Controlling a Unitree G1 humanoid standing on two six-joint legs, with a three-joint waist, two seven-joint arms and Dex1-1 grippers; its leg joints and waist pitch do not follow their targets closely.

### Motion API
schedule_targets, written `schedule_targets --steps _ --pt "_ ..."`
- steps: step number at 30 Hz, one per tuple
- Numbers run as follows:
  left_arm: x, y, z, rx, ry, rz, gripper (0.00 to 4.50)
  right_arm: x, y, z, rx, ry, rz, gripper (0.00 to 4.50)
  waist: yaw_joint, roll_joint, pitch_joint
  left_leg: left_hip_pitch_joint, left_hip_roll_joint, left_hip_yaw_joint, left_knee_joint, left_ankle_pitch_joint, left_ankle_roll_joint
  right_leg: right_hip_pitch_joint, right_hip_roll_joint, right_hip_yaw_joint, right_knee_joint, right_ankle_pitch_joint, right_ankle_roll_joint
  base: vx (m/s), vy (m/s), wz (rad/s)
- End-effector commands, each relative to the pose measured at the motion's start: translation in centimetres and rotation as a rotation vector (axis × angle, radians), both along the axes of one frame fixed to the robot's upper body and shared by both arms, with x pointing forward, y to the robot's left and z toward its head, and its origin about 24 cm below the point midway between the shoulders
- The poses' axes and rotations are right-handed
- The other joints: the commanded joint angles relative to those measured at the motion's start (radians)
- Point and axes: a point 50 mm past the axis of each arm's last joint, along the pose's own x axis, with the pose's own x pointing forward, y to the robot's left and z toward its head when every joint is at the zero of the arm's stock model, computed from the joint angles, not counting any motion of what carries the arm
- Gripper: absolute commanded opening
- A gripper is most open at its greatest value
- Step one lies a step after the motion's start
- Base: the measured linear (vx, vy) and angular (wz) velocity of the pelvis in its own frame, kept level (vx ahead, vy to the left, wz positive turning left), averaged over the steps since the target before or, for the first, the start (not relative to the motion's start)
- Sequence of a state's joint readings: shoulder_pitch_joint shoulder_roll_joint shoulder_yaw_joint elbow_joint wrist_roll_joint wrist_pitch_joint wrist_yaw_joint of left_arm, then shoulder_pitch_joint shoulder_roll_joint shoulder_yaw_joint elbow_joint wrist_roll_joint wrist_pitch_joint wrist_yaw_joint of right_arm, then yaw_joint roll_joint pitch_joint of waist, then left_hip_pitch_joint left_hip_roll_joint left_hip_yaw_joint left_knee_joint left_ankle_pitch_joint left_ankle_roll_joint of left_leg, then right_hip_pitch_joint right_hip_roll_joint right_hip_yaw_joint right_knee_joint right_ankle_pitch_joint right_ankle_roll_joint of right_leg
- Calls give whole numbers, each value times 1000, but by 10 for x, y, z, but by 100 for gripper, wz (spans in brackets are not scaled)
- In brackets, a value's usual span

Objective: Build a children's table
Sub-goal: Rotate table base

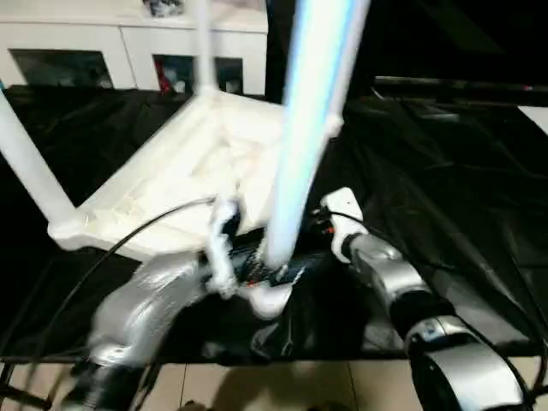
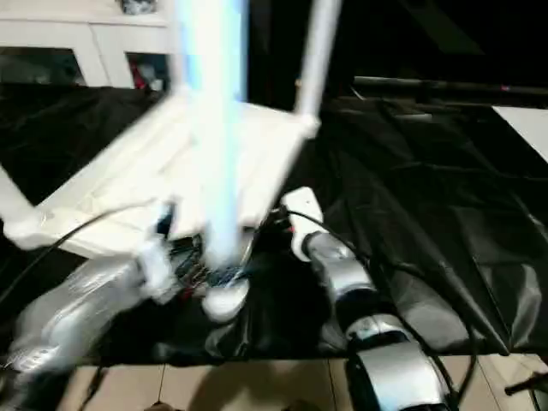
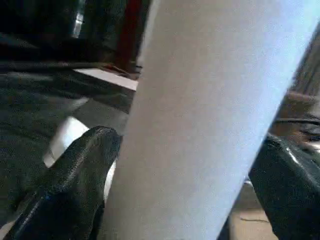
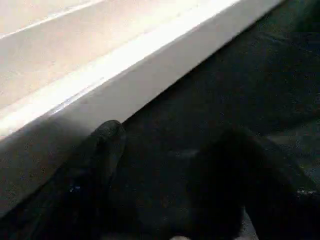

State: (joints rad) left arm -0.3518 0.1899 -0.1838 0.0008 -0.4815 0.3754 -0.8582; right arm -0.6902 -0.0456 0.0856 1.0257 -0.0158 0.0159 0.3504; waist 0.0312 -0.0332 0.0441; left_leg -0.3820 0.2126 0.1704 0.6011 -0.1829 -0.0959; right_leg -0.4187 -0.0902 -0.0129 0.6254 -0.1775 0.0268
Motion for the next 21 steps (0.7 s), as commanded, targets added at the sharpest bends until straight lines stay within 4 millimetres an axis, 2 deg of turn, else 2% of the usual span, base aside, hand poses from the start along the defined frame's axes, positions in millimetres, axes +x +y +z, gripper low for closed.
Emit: schedule_targets --steps 1,2,3,4,5,6,7,8,10,12,13,14,15,16,17,18,19,21 --pt "6 -6 -2 46 -29 43 443 3 10 7 8 -23 52 357 8 3 -61 10 -3 12 -78 -256 -13 48 -18 11 -76 -231 -173 0 0 0" --pt "12 -7 -4 71 -55 77 443 4 5 8 25 -26 37 357 10 14 -62 11 -3 12 -76 -242 -12 47 -18 11 -74 -199 -182 0 0 0" --pt "15 -6 -3 70 -71 103 443 5 1 8 24 -31 28 357 10 10 -63 9 -4 13 -75 -225 -5 50 -15 10 -72 -160 -189 0 0 0" --pt "15 -6 -3 70 -71 103 443 5 1 8 24 -31 28 357 10 10 -63 9 -4 13 -75 -225 -5 50 -15 10 -72 -160 -189 0 0 0" --pt "16 -6 -3 59 -65 108 443 5 -4 9 24 -38 21 357 12 17 -66 9 -3 13 -72 -189 1 53 -15 8 -64 -90 -213 0 0 0" --pt "16 -6 -3 59 -72 114 443 5 -7 8 24 -39 16 357 11 15 -67 9 -4 14 -70 -182 5 53 -14 8 -61 -70 -223 0 0 0" --pt "16 -6 -2 61 -84 123 443 6 -12 8 18 -41 2 357 13 23 -68 10 -3 12 -70 -170 11 55 -14 7 -58 -41 -240 0 0 0" --pt "15 -3 -3 53 -91 110 443 6 -24 9 19 -49 -28 357 12 23 -67 12 -2 15 -69 -179 16 53 -13 6 -60 -32 -251 0 0 0" --pt "12 2 -5 61 -88 81 443 6 -33 10 29 -57 -41 357 15 19 -67 13 -3 16 -68 -182 23 56 -13 6 -60 -32 -258 0 0 0" --pt "9 12 -9 96 -77 31 443 4 -45 13 31 -78 -26 357 21 34 -67 15 -3 14 -69 -190 26 56 -12 6 -59 -37 -260 0 0 0" --pt "7 17 -12 118 -72 2 443 2 -50 14 29 -88 -10 357 22 29 -68 16 -3 15 -68 -183 30 57 -11 5 -60 -29 -256 0 0 0" --pt "6 21 -14 136 -66 -14 443 1 -53 15 33 -90 2 357 24 37 -67 17 -4 14 -69 -186 30 57 -9 5 -60 -29 -256 0 0 0" --pt "4 27 -17 166 -53 -47 443 -1 -58 17 37 -90 27 357 25 32 -66 17 -5 15 -70 -193 33 59 -8 5 -61 -35 -257 0 0 0" --pt "4 34 -21 199 -44 -67 443 -4 -63 18 39 -89 52 357 26 43 -68 20 -4 15 -69 -194 32 57 -10 5 -59 -36 -260 0 0 0" --pt "6 48 -27 279 -50 -76 427 -9 -74 22 19 -99 105 357 24 45 -66 19 -4 15 -70 -202 32 56 -8 5 -62 -44 -262 0 0 0" --pt "7 50 -28 289 -51 -77 416 -10 -75 22 15 -100 112 357 26 41 -63 20 -7 15 -72 -216 37 57 -5 4 -70 -63 -254 0 0 0" --pt "9 56 -31 328 -47 -80 408 -13 -80 24 2 -104 140 357 25 45 -64 19 -4 14 -72 -221 34 57 -9 6 -65 -70 -254 0 0 0" --pt "13 64 -35 388 -59 -79 405 -16 -86 27 -17 -108 183 357 26 43 -64 20 -5 15 -71 -223 33 57 -11 7 -68 -92 -249 0 0 0"
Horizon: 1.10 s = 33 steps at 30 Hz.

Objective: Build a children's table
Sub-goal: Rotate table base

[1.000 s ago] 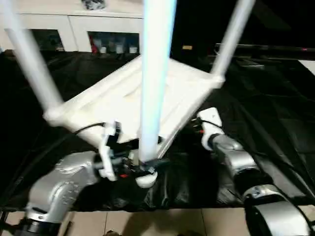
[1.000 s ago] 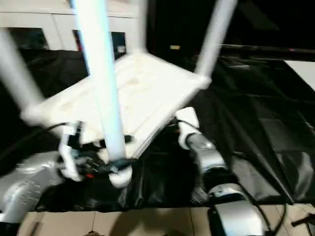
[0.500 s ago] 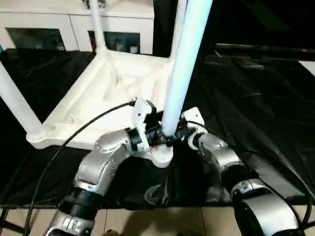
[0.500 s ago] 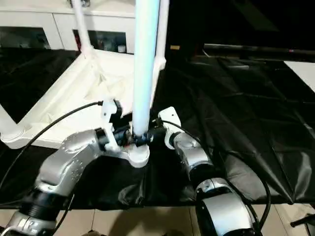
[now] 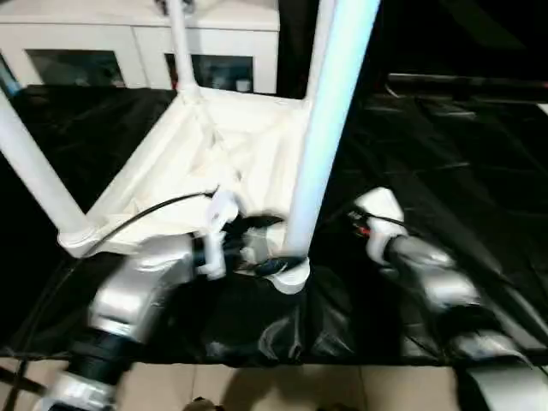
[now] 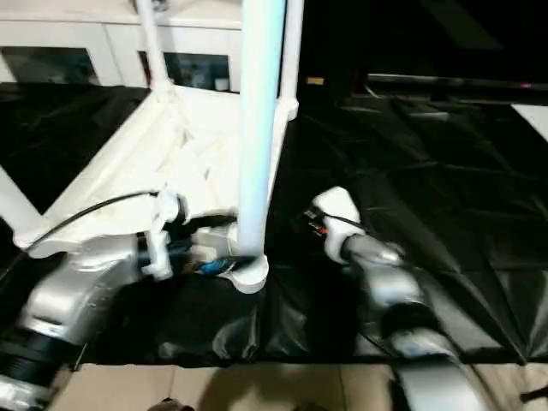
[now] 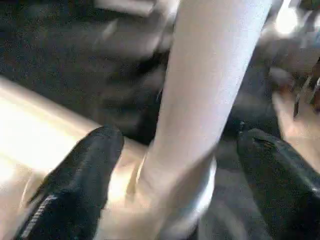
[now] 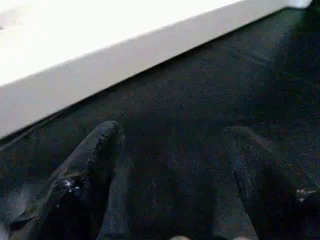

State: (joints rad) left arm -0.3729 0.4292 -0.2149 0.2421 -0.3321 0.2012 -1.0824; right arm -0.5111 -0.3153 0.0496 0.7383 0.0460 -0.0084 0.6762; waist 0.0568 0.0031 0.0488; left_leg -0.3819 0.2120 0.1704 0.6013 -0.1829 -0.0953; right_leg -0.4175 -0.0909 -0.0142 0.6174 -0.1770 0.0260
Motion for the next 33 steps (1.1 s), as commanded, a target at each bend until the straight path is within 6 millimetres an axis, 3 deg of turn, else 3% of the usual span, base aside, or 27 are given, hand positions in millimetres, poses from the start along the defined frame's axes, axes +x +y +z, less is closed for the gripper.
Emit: schedule_targets --steps 1,5,6,13,14,20,33 --pt "7 2 0 69 -52 -28 388 -2 -1 9 -11 -20 68 357 1 8 -68 18 -4 15 -72 -222 33 56 -10 8 -63 -107 -247 0 0 0" --pt "16 11 -6 184 -42 -70 365 -12 -10 23 -27 -27 180 357 7 10 -69 19 -4 14 -71 -227 30 57 -11 8 -62 -109 -242 0 0 0" --pt "19 13 -7 211 -38 -90 342 -16 -11 28 -31 -27 220 357 8 13 -68 19 -4 14 -71 -218 36 58 -9 8 -64 -93 -240 0 0 0" --pt "29 19 -11 338 1 -197 276 -37 -14 42 -34 49 413 357 14 16 -73 15 -2 13 -66 -189 59 63 -16 7 -55 -34 -280 0 0 0" --pt "29 19 -11 338 1 -197 275 -37 -14 42 -34 49 413 386 12 14 -71 12 -3 13 -67 -190 60 64 -16 7 -57 -39 -281 0 0 0" --pt "38 23 -10 374 9 -218 225 -45 -12 44 -7 90 439 434 17 15 -70 19 1 13 -69 -225 42 59 -18 8 -62 -94 -285 0 0 0" --pt "41 34 -12 395 64 -246 110 -49 -13 44 -18 105 430 450 32 13 -70 19 2 13 -70 -222 30 59 -22 9 -61 -85 -289 0 0 0"
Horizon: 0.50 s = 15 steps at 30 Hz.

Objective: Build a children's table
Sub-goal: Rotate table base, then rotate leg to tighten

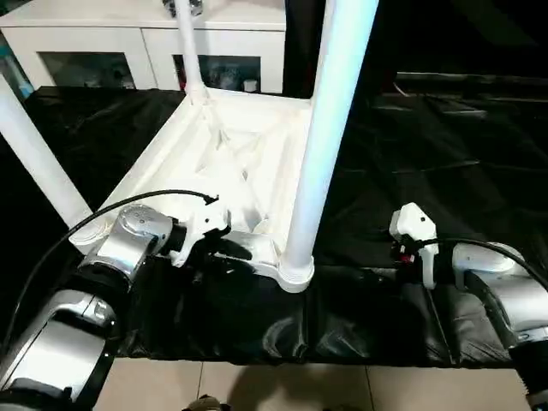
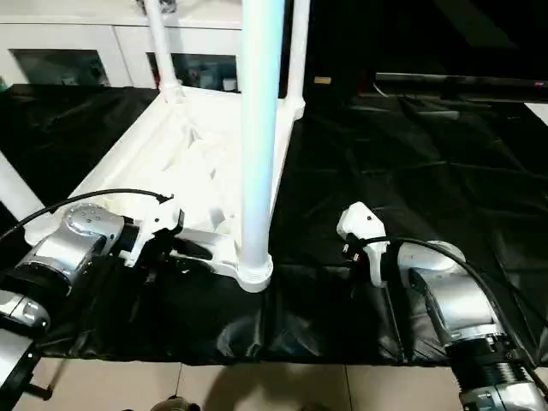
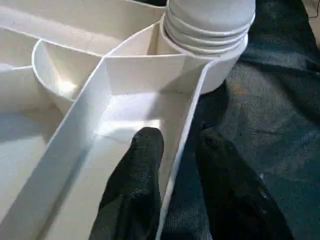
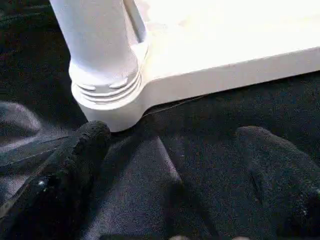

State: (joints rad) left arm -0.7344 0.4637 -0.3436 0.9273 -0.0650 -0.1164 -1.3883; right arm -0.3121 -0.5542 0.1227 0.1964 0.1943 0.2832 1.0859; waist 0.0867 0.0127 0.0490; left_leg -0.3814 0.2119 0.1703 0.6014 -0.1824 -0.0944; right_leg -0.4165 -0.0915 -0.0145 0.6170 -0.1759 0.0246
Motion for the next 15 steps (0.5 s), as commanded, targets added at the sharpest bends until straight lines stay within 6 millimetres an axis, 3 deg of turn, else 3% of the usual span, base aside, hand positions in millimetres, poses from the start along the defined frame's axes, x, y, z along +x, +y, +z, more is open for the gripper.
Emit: schedule_targets --steps 1,11,15 --pt "1 2 1 17 3 -7 103 -1 1 5 -6 -14 8 450 2 2 -70 18 2 13 -70 -221 29 59 -21 9 -60 -87 -286 0 0 0" --pt "-5 -5 -3 -71 88 0 28 0 7 3 -8 -17 26 450 4 -5 -73 14 4 14 -67 -168 53 62 -24 9 -51 -21 -308 0 0 0" --pt "-14 -5 -12 -45 108 7 5 1 12 2 4 -28 25 450 -2 -3 -69 14 5 15 -70 -193 55 58 -24 9 -59 -74 -296 0 0 0"
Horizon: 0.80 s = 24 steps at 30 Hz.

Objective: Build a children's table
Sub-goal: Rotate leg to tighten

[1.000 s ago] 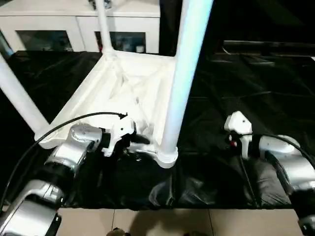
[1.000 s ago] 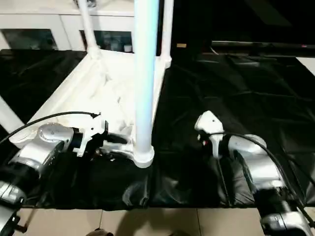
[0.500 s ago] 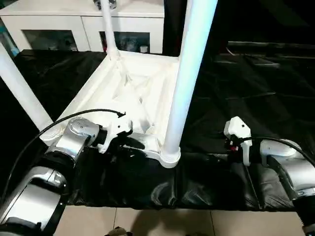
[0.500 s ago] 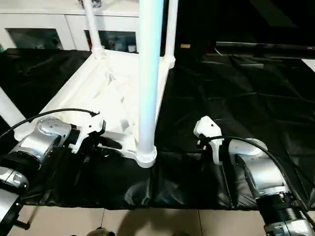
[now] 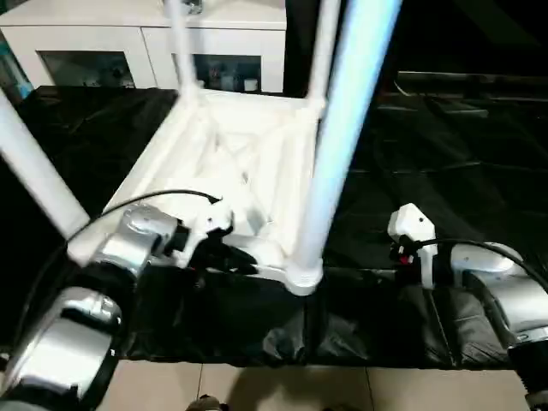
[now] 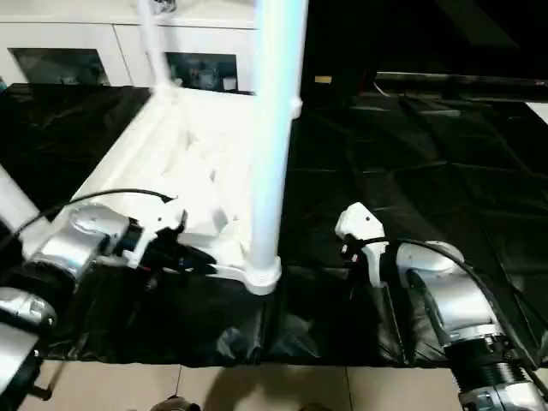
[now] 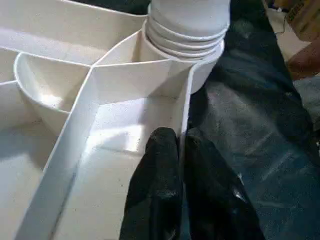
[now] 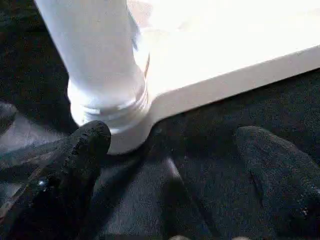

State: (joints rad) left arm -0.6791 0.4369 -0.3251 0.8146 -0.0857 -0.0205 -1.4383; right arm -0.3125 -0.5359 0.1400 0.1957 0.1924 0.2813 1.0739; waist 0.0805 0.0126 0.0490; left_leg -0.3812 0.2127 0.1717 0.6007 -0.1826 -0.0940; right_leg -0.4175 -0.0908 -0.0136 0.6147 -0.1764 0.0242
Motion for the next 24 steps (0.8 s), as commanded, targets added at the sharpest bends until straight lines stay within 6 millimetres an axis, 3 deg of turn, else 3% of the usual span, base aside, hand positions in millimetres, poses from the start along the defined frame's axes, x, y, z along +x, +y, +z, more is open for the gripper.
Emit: schedule_targets --steps 1,3,6,8,11,14,16,19,21,24 --pt "-6 8 -11 34 43 55 5 1 6 5 1 -38 13 450 4 -3 -69 14 4 13 -69 -193 55 59 -25 8 -56 -73 -296 0 0 0" --pt "-10 7 -19 65 18 125 2 2 11 4 21 -52 -2 450 0 4 -65 16 6 10 -75 -231 36 56 -26 9 -61 -131 -279 0 0 0" --pt "-12 -1 -24 44 -1 249 2 -1 16 3 41 -46 6 450 -7 1 -53 19 5 9 -84 -309 18 53 -24 9 -76 -262 -243 0 0 0" --pt "-16 -8 -25 22 -13 291 2 -4 17 1 47 -37 16 450 -12 -1 -53 23 2 6 -87 -346 9 52 -26 10 -85 -367 -203 0 0 0" --pt "-26 -18 -25 -7 -26 266 2 -6 19 0 48 -26 32 450 -26 -3 -55 15 1 0 -91 -345 7 55 -26 9 -92 -427 -165 0 0 0" --pt "-34 -28 -25 -40 -21 238 2 -6 21 -1 36 -27 43 450 -32 -9 -57 15 0 4 -88 -306 26 49 -22 12 -94 -400 -164 0 0 0" --pt "-35 -30 -24 -42 -24 234 2 -5 22 -1 30 -32 42 450 -31 -6 -59 16 0 5 -86 -286 32 47 -21 12 -92 -375 -171 0 0 0" --pt "-35 -39 -21 -69 -41 208 2 15 23 -8 -44 -102 -74 450 -35 -3 -62 13 -3 7 -85 -251 25 46 -20 10 -87 -325 -191 0 0 0" --pt "-35 -41 -20 -65 -43 215 2 19 26 -8 -22 -95 -88 450 -35 2 -63 18 -2 9 -84 -266 26 45 -19 11 -87 -305 -201 0 0 0" --pt "-33 -43 -17 -65 -50 222 0 24 30 -7 -18 -94 -77 416 -37 2 -67 15 -3 9 -81 -228 41 52 -16 10 -77 -205 -225 0 0 0"
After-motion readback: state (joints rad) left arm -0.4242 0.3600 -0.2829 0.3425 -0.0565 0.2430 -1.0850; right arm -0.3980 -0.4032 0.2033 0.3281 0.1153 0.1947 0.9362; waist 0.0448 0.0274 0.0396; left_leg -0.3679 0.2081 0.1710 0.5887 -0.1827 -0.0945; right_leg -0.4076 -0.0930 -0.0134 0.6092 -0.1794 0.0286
